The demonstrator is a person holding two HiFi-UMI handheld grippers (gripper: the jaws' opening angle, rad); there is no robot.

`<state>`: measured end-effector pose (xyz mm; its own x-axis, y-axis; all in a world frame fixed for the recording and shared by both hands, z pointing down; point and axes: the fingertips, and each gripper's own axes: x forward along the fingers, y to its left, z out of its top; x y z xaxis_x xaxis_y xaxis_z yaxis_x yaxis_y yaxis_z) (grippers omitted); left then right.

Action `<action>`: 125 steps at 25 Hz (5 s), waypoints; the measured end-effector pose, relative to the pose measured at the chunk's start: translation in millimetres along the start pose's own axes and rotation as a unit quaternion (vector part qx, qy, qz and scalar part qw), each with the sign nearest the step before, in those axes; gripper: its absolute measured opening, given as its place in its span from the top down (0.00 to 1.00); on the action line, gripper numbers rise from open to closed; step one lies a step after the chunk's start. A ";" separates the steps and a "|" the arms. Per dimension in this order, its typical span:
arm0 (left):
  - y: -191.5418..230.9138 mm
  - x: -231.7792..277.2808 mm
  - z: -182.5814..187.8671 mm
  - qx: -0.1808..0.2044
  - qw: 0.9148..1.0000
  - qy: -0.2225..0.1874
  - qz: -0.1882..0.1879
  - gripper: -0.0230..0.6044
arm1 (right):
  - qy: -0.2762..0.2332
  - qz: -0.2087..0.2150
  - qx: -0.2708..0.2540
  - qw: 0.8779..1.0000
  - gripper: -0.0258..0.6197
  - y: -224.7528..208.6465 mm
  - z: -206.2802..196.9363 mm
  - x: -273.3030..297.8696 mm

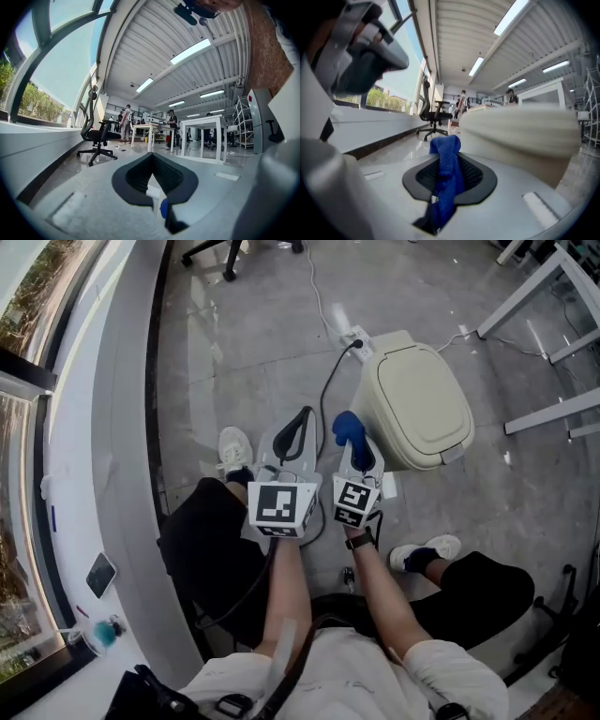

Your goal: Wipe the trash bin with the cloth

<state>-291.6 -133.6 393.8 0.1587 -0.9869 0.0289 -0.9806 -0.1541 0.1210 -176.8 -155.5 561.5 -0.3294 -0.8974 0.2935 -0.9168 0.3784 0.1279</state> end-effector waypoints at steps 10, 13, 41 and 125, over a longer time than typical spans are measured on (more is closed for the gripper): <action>-40.3 -22.6 20.9 0.010 0.999 -0.031 0.001 0.97 | -0.115 -0.055 -0.058 0.990 0.86 -38.7 113.1 -46.4; -46.8 -26.1 16.4 0.009 1.000 -0.027 0.002 0.97 | -0.061 -0.052 -0.076 0.994 0.86 -29.0 68.0 -31.2; -37.1 -32.3 -45.5 0.020 0.997 0.039 0.066 0.97 | 0.141 0.068 -0.063 0.986 0.86 5.8 -174.7 9.3; -207.3 -91.8 -48.1 0.004 0.979 0.011 0.203 0.97 | 0.065 0.263 0.134 0.953 0.86 -113.7 -128.1 -90.5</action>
<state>-97.4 -8.8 413.8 -0.2425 -0.9655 0.0946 -0.9642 0.2507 0.0867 -13.8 -88.2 641.7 -0.7443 -0.5575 0.3679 -0.6634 0.6810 -0.3102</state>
